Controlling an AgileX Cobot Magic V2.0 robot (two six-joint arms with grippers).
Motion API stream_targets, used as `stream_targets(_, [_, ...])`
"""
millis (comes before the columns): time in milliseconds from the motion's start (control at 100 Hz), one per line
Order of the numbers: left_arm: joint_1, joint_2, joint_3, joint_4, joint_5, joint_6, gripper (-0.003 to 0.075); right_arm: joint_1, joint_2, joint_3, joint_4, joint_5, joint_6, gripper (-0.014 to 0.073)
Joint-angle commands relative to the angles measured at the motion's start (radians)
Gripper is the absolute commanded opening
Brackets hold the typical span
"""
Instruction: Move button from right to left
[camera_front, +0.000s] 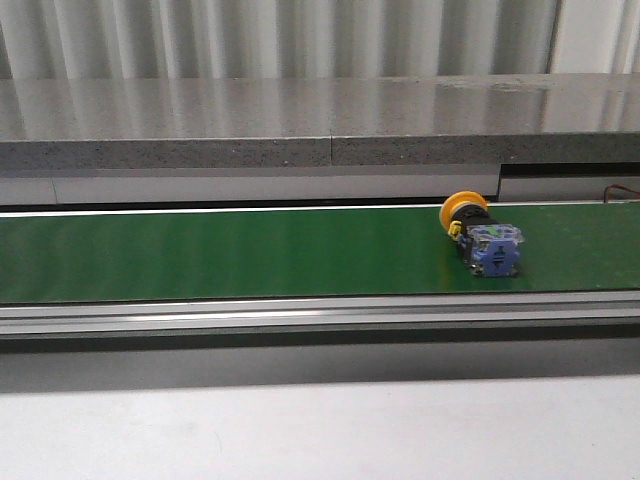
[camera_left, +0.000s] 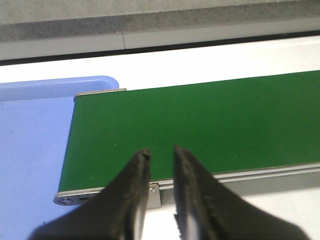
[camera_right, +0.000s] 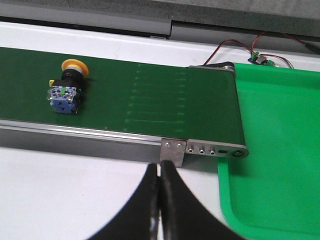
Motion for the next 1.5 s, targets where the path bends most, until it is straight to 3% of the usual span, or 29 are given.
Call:
stream_targets(0, [-0.009,0.055,-0.049,-0.015,-0.049,0.000,0.0358,0.004,0.011,-0.026,-0.003,-0.075,-0.004,-0.0067])
stream_targets(90, [-0.009,0.093,-0.051,-0.015,-0.051,0.000,0.0541,0.004,0.011,-0.026,-0.003,-0.075,-0.004,-0.0067])
stream_targets(160, [-0.009,0.115,-0.051,-0.012,-0.051,0.000,0.0593,0.004,0.011,-0.026,-0.003,-0.075,-0.004,-0.0067])
stream_targets(500, [-0.009,0.174,-0.060,-0.024,-0.037,0.000,0.0562,0.004,0.011,-0.026,-0.003,-0.075,-0.004,-0.0067])
stream_targets(810, [-0.009,0.380,-0.287,-0.257,0.233,0.000,0.0562,0.004,0.011,-0.026,-0.003,-0.075,-0.004,-0.0067])
stream_targets(1090, [-0.011,0.623,-0.514,-0.299,0.380,0.000,0.0548,0.004,0.011,-0.026,-0.003,-0.075,-0.004,-0.0067])
stream_targets(1490, [-0.245,0.895,-0.726,-0.304,0.387,-0.118,0.0514,0.004,0.011,-0.026,-0.003,-0.075,-0.004,-0.0067])
